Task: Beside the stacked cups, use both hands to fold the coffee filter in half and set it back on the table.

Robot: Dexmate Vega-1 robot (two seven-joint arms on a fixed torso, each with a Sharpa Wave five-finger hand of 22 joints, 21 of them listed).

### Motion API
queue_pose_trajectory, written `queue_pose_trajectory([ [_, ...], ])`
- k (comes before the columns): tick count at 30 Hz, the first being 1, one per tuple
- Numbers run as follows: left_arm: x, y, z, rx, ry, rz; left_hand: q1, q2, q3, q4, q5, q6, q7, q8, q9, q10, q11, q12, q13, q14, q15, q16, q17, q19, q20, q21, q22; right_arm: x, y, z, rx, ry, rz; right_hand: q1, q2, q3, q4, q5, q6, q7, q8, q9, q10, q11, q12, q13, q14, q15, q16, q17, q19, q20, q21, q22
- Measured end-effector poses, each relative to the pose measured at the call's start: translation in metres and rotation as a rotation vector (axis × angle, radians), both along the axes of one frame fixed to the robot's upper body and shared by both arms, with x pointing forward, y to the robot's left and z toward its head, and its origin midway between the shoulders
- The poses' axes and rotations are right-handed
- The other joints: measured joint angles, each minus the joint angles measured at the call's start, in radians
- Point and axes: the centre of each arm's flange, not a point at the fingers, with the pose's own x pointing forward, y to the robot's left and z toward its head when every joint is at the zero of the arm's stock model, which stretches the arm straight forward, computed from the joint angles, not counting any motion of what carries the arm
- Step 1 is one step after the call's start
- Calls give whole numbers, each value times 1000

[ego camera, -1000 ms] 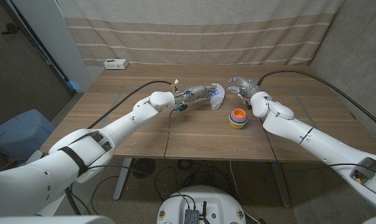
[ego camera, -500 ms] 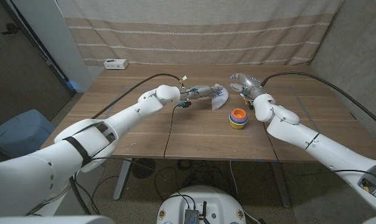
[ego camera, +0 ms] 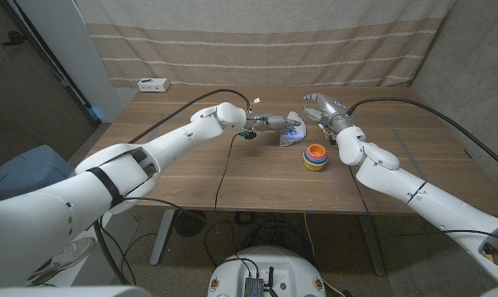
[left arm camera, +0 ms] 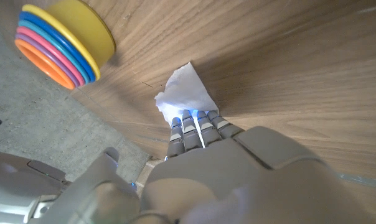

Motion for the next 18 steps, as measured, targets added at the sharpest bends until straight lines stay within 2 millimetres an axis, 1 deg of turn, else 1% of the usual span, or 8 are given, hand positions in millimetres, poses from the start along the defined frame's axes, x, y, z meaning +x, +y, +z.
queue_pose_trajectory([
  [1, -3, -5, 6, 21, -12, -6, 0, 0, -1, -1, 0, 3, 3, 0, 0, 0, 0, 0, 0, 1, 1, 0, 0, 0, 0, 0, 0, -2, 1, 1, -3, -13, 5, 0, 0, 0, 0, 0, 0, 0, 0, 0, 2, -2, 0, 0, 0, 0, 0, 3, 2, 2, 0, 0],
  [3, -4, -5, 6, 35, -13, -1, 4, -4, -4, 2, 0, 5, 5, 0, 0, 5, 5, 0, 0, 2, 1, 0, 0, 0, 1, -3, 0, -2, 1, 1, -3, -18, 7, 0, 0, 0, 0, 0, 0, 0, 0, 0, 3, -3, 0, 0, 0, 0, 0, 5, 5, 5, 0, 0],
  [6, -4, -4, 7, 53, -16, 10, 0, -8, -12, 2, 5, 11, -1, 0, 0, 5, 5, 0, 0, 4, 3, 0, 0, -7, 15, -4, 0, -3, 2, 1, -3, -24, 9, 0, 0, 0, 0, 0, 0, 0, 0, 0, 3, -3, 0, 0, 3, 3, 0, 5, 5, 5, 0, 0],
  [9, -5, -3, 8, 61, -24, 19, 7, -17, -16, 6, 8, 21, -23, 0, 0, -3, -2, -2, 0, 1, 4, -4, 0, -9, 23, -10, 4, -4, 2, 1, -1, -28, 11, 0, 0, 0, 0, 0, 0, 0, 0, 0, 3, -3, 0, 0, 3, 4, 0, 5, 5, 5, 0, 0],
  [12, -6, 0, 9, 54, -55, 29, 8, -18, -21, 4, 8, 41, -48, 0, 0, -9, 2, -5, 0, -14, 1, -8, 0, -18, 33, -12, 5, -5, 2, 1, 1, -30, 12, 0, 0, 0, 0, 0, 0, 0, 0, 0, 3, -3, 0, 0, 3, 4, 0, 5, 5, 5, 0, 0],
  [14, -7, 2, 9, 46, -75, 31, 8, -18, -21, 4, 8, 54, -57, 0, 0, -7, -1, -5, 0, -16, 0, -8, 0, -13, 42, -17, 5, -5, 2, 0, 2, -31, 13, 0, 0, 0, 0, 0, 0, 0, 0, 0, 3, -3, 0, 0, 3, 4, 4, 5, 5, 5, 0, 0],
  [15, -7, 3, 10, 37, -99, 31, 8, -18, -21, 4, 12, 62, -62, 0, 0, -3, -7, -5, 0, -16, 0, -8, 0, -12, 43, -17, 4, -5, 2, 0, 4, -32, 13, 0, 0, 2, 2, 0, 0, 0, 0, 0, 3, -3, 0, 0, 3, 4, 4, 5, 5, 5, 0, 0],
  [18, -11, 4, 16, 5, -177, 20, 32, 9, -15, -3, 15, 85, -77, 7, 0, 3, -18, -5, 0, -9, -6, -8, 0, -12, 53, -17, 3, -5, 2, 0, 7, -34, 14, 0, 0, 4, 4, 0, 0, 0, 0, 0, 9, 2, 0, 0, 3, 4, 4, 5, 5, 5, 0, 0],
])
